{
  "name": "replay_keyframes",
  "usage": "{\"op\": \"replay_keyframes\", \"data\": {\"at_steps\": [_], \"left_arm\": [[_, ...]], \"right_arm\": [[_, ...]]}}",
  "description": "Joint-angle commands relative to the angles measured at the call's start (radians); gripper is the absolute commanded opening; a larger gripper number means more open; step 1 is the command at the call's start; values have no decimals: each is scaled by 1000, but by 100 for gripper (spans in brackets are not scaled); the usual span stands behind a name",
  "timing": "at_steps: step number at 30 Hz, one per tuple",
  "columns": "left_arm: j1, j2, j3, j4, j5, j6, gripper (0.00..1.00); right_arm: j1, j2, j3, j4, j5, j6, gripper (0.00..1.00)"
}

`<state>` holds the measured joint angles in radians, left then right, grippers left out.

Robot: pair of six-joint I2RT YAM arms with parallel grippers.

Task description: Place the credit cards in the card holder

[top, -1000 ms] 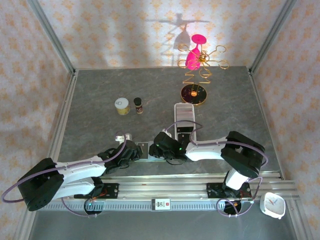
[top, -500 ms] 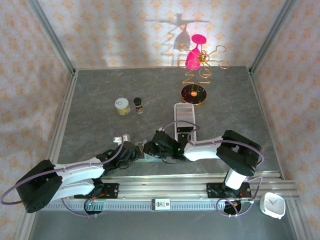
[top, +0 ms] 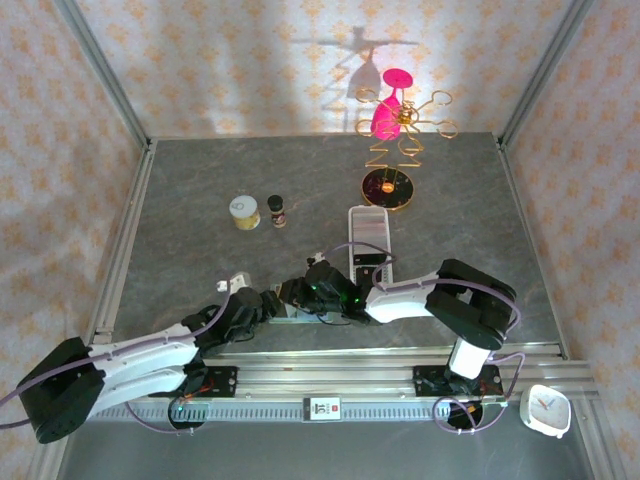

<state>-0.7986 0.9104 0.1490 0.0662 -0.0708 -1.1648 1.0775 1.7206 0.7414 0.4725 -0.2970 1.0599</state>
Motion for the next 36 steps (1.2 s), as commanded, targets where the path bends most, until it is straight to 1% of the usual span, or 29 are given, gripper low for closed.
{"op": "replay_keyframes", "data": {"at_steps": [1,5,9,12,14,16,17,19,21,23,24,25,27,29,30,31,32,33,34,36], "left_arm": [[-8,-54,-30,-173,-83,-69,47],[-7,-127,-13,-278,-154,-79,48],[-6,-181,13,-367,-202,-79,52],[-5,-221,39,-430,-238,-85,53],[-6,-249,58,-455,-257,-77,54],[-7,-274,71,-469,-271,-63,54],[-5,-286,76,-470,-275,-50,54],[-7,-299,84,-465,-272,-29,55],[-6,-303,90,-440,-252,1,55],[-7,-294,89,-375,-208,53,56],[-6,-285,90,-343,-182,81,57],[-6,-272,94,-315,-161,102,57],[-7,-242,107,-283,-137,126,57],[-7,-211,116,-254,-122,148,58],[-6,-200,119,-243,-119,154,58],[-7,-189,121,-228,-115,162,58],[-6,-182,122,-214,-107,172,58],[-8,-178,123,-204,-100,181,58],[-7,-174,123,-193,-94,188,58],[-7,-172,119,-176,-86,196,58]], "right_arm": [[6,19,14,38,-9,12,34],[7,37,17,97,-29,29,34],[7,61,-2,311,-88,92,34],[2,61,20,374,-114,80,34],[-11,44,40,352,-131,47,34],[-37,-3,43,283,-127,-6,34],[-57,-38,40,235,-119,-48,34],[-107,-120,49,82,-100,-165,34],[-157,-215,75,-87,-53,-331,34],[-207,-325,116,-269,28,-525,35],[-226,-370,133,-327,63,-608,35],[-246,-423,144,-377,101,-726,37],[-270,-525,139,-416,152,-990,44],[-275,-625,91,-429,156,-1337,52],[-275,-660,62,-446,151,-1485,57],[-274,-696,35,-481,154,-1656,61],[-274,-719,24,-539,176,-1790,66],[-277,-730,20,-576,222,-1870,71],[-295,-733,19,-614,259,-1943,74],[-355,-720,30,-727,213,-2087,74]]}}
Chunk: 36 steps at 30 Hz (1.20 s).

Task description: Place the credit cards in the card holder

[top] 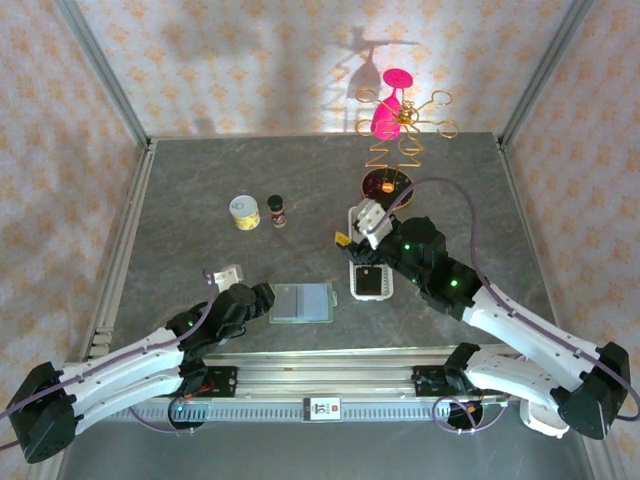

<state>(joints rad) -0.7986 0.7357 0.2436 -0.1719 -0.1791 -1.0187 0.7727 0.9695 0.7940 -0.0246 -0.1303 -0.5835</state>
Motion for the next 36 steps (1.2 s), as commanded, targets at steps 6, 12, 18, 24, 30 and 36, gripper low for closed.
{"op": "replay_keyframes", "data": {"at_steps": [6,12,18,24,30,36], "left_arm": [[-5,4,25,60,20,72,58],[-7,4,5,58,41,69,58],[-6,9,0,61,48,63,58],[-6,24,-2,73,61,52,58],[-6,36,-2,78,67,48,58],[-7,49,-4,84,73,46,58]], "right_arm": [[-216,185,-14,-320,-24,-673,74],[-248,337,-32,-199,-41,-781,75],[-249,441,-27,-82,-49,-824,77],[-248,504,-22,-39,-66,-836,77],[-246,511,-19,-37,-72,-837,69],[-243,468,-34,-81,-77,-849,46]]}}
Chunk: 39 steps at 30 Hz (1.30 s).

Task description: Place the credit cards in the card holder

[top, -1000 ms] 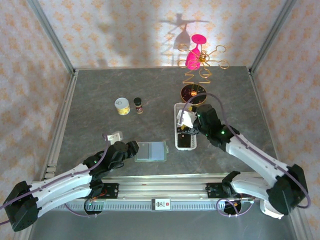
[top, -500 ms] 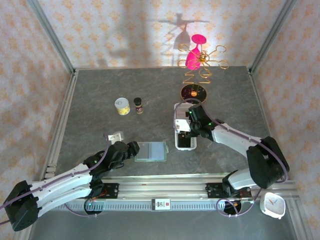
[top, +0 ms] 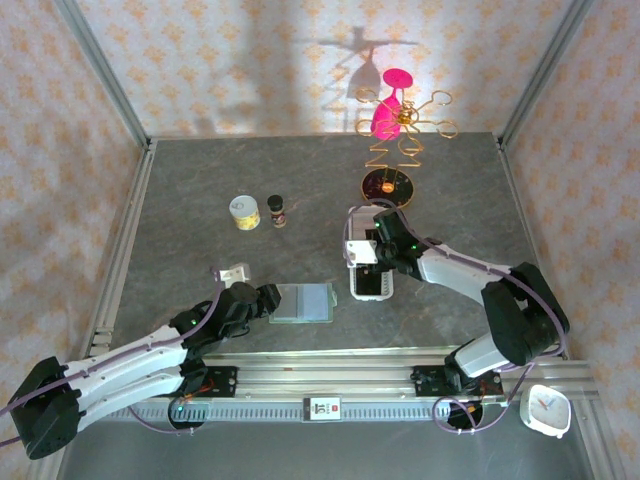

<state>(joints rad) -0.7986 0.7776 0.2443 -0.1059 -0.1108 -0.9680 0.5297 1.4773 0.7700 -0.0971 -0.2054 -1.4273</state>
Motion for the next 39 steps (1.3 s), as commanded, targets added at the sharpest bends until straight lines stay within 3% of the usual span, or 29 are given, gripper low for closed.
{"op": "replay_keyframes", "data": {"at_steps": [1,19,39], "left_arm": [[-6,10,-4,19,8,-4,58],[-6,27,-3,26,30,-5,57],[-6,97,12,41,65,-2,56]], "right_arm": [[0,-47,-16,-11,-3,-6,43],[6,-76,-9,-80,-4,4,18],[6,-108,-5,-92,5,16,16]]}}
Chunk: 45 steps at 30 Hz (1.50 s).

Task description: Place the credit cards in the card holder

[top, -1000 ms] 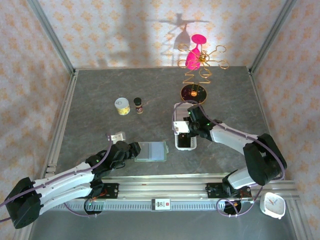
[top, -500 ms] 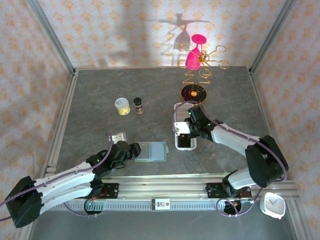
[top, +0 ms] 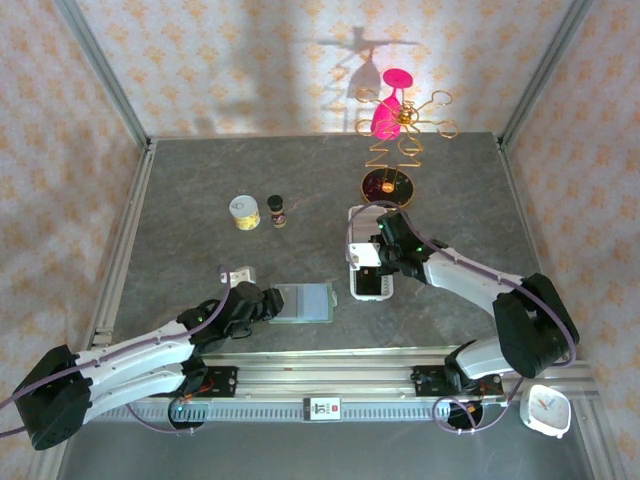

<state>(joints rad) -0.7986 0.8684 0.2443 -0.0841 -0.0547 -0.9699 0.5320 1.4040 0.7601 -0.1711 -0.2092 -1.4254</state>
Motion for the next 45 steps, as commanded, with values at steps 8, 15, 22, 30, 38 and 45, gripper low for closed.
{"op": "replay_keyframes", "data": {"at_steps": [8,15,22,30,38,45], "left_arm": [[-7,9,12,21,4,3,56],[-8,12,12,24,8,17,58],[-6,37,39,-4,24,64,66],[-7,126,101,-49,30,127,66],[-7,217,163,-105,5,175,62],[-7,284,200,-132,-12,214,60]], "right_arm": [[5,-81,2,-43,5,40,14],[5,-124,10,-102,-25,76,5],[57,-199,92,-251,-109,304,0],[117,-367,105,-239,-215,789,0],[119,-450,-65,121,-375,1709,0],[328,-389,-230,392,-181,2155,0]]}}
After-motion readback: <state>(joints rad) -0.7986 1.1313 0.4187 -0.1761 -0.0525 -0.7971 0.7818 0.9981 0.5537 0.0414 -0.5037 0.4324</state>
